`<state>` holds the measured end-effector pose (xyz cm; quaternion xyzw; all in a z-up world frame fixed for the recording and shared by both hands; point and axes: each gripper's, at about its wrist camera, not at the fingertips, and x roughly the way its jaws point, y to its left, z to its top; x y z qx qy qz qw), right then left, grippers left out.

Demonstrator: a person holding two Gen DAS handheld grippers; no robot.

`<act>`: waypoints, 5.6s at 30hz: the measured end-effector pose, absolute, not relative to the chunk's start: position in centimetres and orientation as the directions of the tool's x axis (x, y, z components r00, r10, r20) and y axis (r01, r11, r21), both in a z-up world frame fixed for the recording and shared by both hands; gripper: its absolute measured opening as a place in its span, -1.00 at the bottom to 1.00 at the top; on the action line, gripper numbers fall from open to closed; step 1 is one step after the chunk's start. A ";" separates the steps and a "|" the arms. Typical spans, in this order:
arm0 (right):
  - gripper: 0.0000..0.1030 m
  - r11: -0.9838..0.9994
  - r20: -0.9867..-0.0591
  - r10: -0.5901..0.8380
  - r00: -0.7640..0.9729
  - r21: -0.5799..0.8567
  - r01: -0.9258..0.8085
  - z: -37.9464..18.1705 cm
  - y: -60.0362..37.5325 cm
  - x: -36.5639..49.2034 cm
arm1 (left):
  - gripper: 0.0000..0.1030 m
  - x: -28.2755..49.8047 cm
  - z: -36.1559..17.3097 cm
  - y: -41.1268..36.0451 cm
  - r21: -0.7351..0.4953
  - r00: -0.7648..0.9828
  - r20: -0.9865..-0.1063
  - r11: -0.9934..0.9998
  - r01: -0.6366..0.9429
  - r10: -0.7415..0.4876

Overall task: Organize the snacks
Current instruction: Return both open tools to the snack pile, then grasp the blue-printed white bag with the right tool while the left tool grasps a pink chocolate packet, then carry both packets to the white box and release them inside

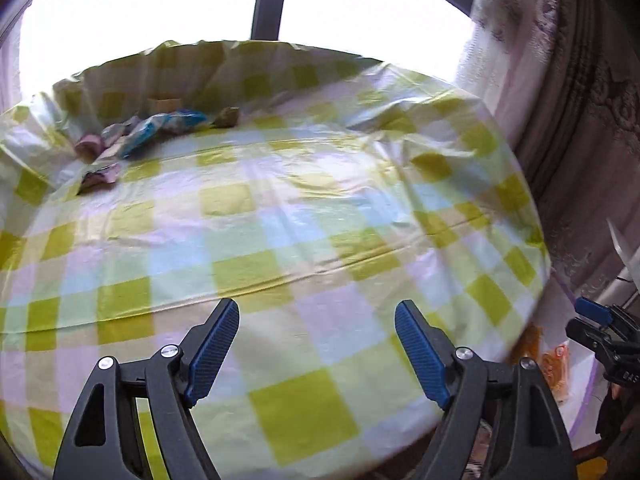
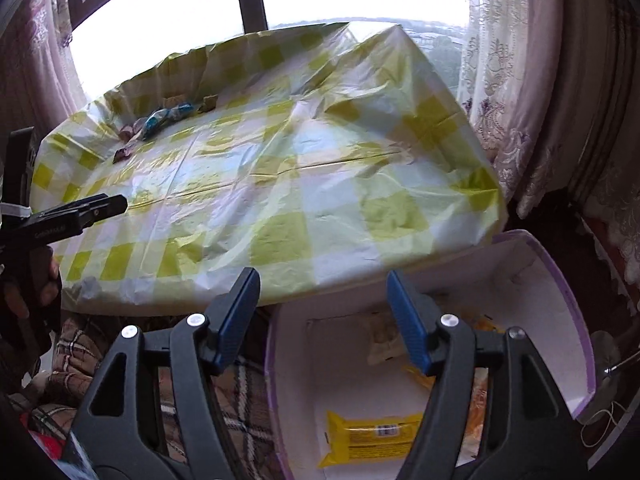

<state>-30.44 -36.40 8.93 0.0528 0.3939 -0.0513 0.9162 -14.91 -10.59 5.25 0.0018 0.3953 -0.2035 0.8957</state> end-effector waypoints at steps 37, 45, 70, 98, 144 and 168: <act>0.41 0.822 -0.672 0.484 0.560 0.568 -0.029 0.9 -10.0 22.4 | 0.74 0.2 1.0 11.8 -0.236 0.683 -0.729 0.954 -0.185 -0.047; -0.32 0.879 -0.718 0.464 0.518 0.445 -0.171 0.5 -6.3 23.7 | 0.75 0.3 1.0 11.5 -0.219 0.677 -0.735 0.957 -0.190 -0.034; -0.36 0.823 -0.607 0.563 0.560 0.474 -0.314 1.8 -22.7 4.4 | 0.97 8.6 2.9 6.2 -0.246 0.561 -0.828 0.882 -0.402 0.024; -0.35 0.839 -0.616 0.530 0.583 0.478 -0.258 1.6 -23.6 4.5 | -0.59 9.9 1.6 5.0 -0.046 0.556 -0.831 0.993 -0.109 0.022; -0.36 0.805 -0.548 0.525 0.651 0.567 -0.172 4.0 -23.6 -9.2 | -0.57 -10.1 3.8 -1.3 -0.169 0.677 -0.711 0.981 0.100 -0.191; -0.36 0.885 -0.580 0.429 0.693 0.424 -0.193 10.0 -26.1 -23.5 | -0.57 -19.8 8.3 -9.1 -0.057 0.704 -0.653 0.944 0.324 -0.280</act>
